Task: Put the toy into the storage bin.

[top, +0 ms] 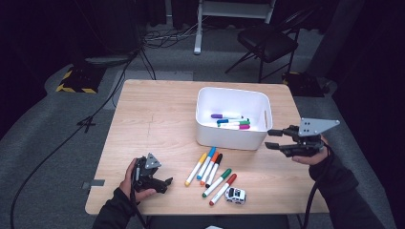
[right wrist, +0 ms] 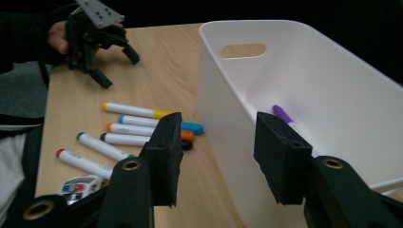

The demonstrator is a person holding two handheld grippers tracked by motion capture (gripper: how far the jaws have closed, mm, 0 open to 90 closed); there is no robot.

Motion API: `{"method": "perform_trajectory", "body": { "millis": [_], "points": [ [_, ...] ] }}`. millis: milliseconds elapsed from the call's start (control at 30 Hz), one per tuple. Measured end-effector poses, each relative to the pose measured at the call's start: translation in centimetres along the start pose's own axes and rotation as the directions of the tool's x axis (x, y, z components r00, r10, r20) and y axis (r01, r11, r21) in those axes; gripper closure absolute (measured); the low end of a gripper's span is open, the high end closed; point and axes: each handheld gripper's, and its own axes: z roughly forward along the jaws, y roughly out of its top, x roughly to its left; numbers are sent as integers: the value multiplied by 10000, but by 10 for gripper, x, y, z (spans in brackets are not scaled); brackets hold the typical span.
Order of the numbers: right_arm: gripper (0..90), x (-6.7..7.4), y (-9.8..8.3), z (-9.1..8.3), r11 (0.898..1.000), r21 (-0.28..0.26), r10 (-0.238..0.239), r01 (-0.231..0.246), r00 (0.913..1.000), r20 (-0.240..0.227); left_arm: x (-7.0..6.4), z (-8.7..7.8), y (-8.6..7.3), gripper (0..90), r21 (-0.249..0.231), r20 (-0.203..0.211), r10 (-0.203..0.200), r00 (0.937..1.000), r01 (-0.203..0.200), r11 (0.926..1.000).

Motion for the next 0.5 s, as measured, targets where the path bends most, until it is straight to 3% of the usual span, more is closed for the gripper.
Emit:
{"method": "perform_trajectory", "body": {
  "millis": [233, 367, 467, 500],
  "points": [
    [532, 28, -34, 29, 9995, 252, 177, -164, 9985, -517, 0, 0, 0, 2, 10, -1, 2, 10000, -2, 10000],
    [527, 35, -46, 59, 9967, 801, 170, -100, 9961, -870, 0, 0, 0, 2, 8, -2, -5, 10000, 5, 10000],
    [513, 36, -50, 79, 9961, 843, 337, -244, 9932, -1115, 0, 0, 0, 2, 7, -4, -6, 10000, 6, 10000],
    [504, 36, -51, 85, 9950, 989, 218, -101, 9927, -1185, 0, 0, 0, 2, 7, -5, -4, 10000, 4, 10000]
  ]
}}
